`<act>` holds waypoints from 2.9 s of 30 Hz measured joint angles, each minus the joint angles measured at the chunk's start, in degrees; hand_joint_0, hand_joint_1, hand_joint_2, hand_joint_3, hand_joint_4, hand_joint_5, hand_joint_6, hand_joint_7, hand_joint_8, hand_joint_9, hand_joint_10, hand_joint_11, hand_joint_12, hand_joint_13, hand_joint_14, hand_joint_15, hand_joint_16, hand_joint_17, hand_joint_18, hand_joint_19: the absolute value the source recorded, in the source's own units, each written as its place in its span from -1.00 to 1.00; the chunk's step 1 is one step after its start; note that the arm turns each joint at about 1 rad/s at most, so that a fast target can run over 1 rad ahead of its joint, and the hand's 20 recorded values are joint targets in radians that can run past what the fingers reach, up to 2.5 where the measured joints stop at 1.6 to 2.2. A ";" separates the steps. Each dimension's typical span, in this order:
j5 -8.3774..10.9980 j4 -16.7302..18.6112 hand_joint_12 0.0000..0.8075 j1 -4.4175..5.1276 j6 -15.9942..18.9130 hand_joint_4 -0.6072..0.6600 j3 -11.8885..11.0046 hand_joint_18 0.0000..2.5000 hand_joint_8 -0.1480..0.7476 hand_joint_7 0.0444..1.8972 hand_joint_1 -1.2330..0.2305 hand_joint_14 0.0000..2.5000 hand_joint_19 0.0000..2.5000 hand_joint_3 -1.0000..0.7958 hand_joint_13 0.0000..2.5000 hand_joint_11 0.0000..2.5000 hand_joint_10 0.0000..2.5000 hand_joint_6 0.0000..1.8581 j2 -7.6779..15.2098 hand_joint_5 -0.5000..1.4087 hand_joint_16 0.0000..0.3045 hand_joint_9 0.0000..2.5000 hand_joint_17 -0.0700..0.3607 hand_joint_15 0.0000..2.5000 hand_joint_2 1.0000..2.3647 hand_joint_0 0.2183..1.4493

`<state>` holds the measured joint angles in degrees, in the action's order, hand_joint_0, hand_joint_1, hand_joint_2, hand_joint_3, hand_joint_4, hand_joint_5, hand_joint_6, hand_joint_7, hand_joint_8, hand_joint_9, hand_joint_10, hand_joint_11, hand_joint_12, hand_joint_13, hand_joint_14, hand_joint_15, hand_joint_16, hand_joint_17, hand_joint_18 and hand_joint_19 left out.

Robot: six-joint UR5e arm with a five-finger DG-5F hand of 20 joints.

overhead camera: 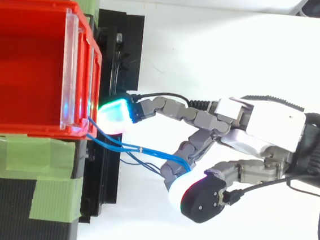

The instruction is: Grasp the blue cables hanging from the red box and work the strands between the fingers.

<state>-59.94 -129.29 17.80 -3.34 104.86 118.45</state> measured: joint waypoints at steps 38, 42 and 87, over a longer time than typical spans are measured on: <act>-0.27 0.00 0.12 -0.01 0.08 0.36 -0.02 0.14 0.14 -0.25 -0.09 1.00 -0.13 -0.99 -0.17 0.12 1.00 -0.99 -0.06 -0.61 -0.64 -0.44 -0.10 -0.17 -1.00 -0.08; -0.27 0.00 0.13 0.01 0.09 0.38 -0.02 0.12 0.15 -0.25 -0.09 1.00 -0.29 -1.00 -0.15 0.15 1.00 -0.99 -0.06 -0.60 -0.61 -0.43 -0.06 -0.18 -1.00 -0.09; -0.07 -6.89 0.74 -0.12 0.54 0.56 -2.89 1.00 0.49 -0.22 -0.06 1.00 -0.55 -1.00 0.53 1.00 1.00 -0.99 -0.03 -0.37 0.82 0.09 0.29 0.15 -1.00 -0.18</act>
<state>-60.01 -136.18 17.69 -2.80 101.97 118.42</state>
